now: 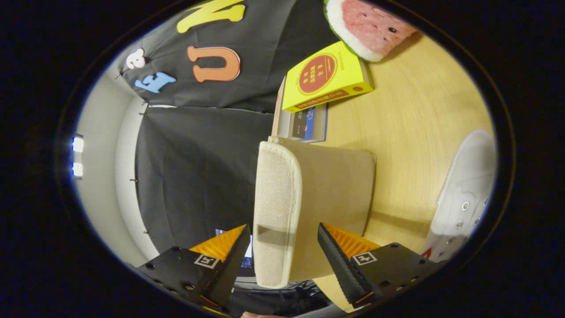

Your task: Open the storage box then place both shoes into the box .Put the left shoe in first, then the right shoe, with the right side of both shoes facing outward in a uniform manner.

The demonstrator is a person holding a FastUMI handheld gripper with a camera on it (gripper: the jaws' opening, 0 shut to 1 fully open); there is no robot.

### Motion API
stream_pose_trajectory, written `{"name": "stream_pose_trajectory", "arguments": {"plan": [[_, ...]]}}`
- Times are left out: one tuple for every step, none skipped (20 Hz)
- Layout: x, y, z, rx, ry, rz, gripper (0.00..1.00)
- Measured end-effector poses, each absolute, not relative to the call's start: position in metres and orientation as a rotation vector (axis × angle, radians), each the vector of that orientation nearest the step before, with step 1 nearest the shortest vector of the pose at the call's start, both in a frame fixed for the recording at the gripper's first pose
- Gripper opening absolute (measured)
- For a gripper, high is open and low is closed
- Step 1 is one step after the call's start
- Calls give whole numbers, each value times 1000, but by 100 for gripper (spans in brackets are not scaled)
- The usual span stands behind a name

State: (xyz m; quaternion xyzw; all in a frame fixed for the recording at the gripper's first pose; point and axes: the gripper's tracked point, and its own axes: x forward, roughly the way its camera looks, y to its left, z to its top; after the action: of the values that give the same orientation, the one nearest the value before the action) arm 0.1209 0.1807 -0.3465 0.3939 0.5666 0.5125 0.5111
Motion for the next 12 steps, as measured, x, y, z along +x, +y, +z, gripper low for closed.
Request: {"name": "stream_pose_trajectory", "arguments": {"plan": [[123,181,-346,973,1361,1238,82],[123,183,-343,1009,1364,1257,70],[121,183,-340,1025,1366,1268,60],[124,186,-352,986,1375,1217,49],[126,183,-352,1017,1391,1202,38],[122,183,-348,1030,1405,1218,28],[123,179,-348,1026,1403,1226,27],[123,178,-346,1022,1398,1235,27],[114,182,-353,983,1408,1210,27],[125,173,-347,1022,1402,1188,16],[125,175,-344,1001,1407,1193,4],[123,171,-339,984,1398,1198,4]]}}
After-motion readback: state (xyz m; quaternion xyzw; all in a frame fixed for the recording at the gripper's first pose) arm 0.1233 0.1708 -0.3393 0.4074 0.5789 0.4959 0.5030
